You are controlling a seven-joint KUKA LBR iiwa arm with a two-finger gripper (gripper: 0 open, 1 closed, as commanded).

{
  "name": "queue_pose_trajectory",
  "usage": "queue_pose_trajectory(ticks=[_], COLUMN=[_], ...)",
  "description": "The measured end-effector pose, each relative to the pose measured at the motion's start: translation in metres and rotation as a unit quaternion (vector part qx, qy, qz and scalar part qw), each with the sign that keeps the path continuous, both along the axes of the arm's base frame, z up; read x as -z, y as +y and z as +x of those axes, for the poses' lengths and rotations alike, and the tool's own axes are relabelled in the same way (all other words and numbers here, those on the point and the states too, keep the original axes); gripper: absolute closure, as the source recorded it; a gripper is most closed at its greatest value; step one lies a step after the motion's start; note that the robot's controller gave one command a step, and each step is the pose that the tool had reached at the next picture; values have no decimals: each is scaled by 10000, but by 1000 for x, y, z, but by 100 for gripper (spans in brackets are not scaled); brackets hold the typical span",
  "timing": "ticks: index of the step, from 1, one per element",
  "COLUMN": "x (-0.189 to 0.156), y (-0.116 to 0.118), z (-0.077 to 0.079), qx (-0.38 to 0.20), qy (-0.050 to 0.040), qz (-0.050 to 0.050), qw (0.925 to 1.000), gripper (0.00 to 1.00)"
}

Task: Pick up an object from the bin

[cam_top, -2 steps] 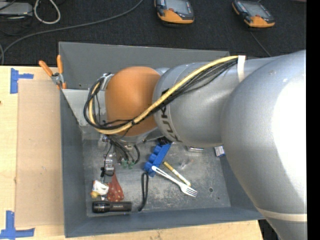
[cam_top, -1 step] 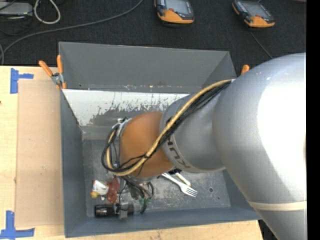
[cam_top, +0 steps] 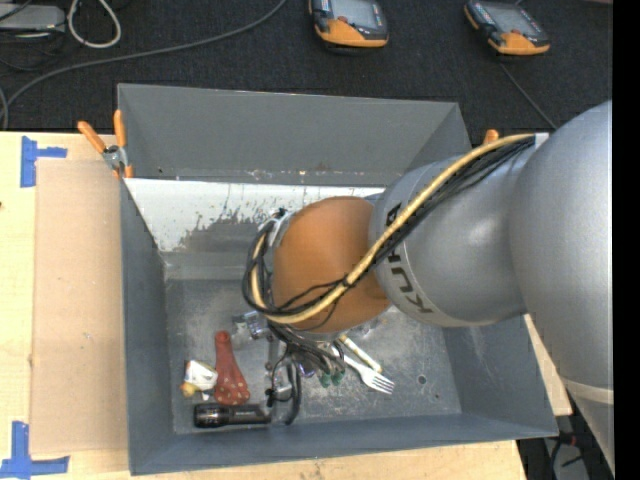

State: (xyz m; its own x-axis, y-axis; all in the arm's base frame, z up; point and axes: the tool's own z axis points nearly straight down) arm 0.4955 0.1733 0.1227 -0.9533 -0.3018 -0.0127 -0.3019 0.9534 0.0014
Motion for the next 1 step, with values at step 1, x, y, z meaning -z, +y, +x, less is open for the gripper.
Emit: queue_pose_trajectory(ticks=[1], x=[19], y=[56], z=[-10], qx=[2022], qy=[63], qz=[4], qw=[9793], gripper=[0])
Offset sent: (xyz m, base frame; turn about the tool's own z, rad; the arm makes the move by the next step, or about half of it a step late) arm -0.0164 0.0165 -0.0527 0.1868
